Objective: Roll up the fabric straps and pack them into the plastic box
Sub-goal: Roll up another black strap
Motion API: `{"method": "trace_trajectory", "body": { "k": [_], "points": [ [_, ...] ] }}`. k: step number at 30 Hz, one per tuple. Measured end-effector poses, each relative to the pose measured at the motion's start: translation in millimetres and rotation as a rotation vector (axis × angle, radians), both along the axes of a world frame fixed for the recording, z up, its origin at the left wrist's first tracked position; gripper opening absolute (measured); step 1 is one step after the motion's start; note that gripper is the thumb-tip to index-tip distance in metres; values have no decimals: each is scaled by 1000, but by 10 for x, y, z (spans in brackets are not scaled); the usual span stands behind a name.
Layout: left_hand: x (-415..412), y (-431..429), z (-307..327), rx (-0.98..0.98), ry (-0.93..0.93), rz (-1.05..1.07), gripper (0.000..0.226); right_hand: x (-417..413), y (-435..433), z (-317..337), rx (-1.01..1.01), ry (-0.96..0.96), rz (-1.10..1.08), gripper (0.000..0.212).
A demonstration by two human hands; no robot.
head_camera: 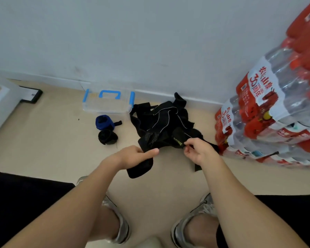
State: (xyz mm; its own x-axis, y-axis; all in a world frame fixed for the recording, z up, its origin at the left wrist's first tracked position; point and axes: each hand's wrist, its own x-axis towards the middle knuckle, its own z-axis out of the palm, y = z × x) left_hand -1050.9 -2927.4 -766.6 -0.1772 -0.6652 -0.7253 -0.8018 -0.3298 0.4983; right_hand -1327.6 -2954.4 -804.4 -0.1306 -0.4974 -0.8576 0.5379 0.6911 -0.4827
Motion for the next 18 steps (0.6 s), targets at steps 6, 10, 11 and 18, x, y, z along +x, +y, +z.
{"method": "trace_trajectory", "body": {
  "k": [6, 10, 11, 18],
  "points": [
    [9, 323, -184, -336, -61, 53, 76, 239, 84, 89, -73, 261, 140, 36],
    [-235, 386, -235, -388, -7, -133, 97, 527, 291, 39, -63, 306, 189, 50],
    [-321, 392, -240, -392, 9, -148, 98, 592, 337, 20, -56, 291, 187, 53],
    [-661, 404, -292, -499, -139, -90, 59, 671, 496, -69, -119, 255, 271, 62]
  ]
}}
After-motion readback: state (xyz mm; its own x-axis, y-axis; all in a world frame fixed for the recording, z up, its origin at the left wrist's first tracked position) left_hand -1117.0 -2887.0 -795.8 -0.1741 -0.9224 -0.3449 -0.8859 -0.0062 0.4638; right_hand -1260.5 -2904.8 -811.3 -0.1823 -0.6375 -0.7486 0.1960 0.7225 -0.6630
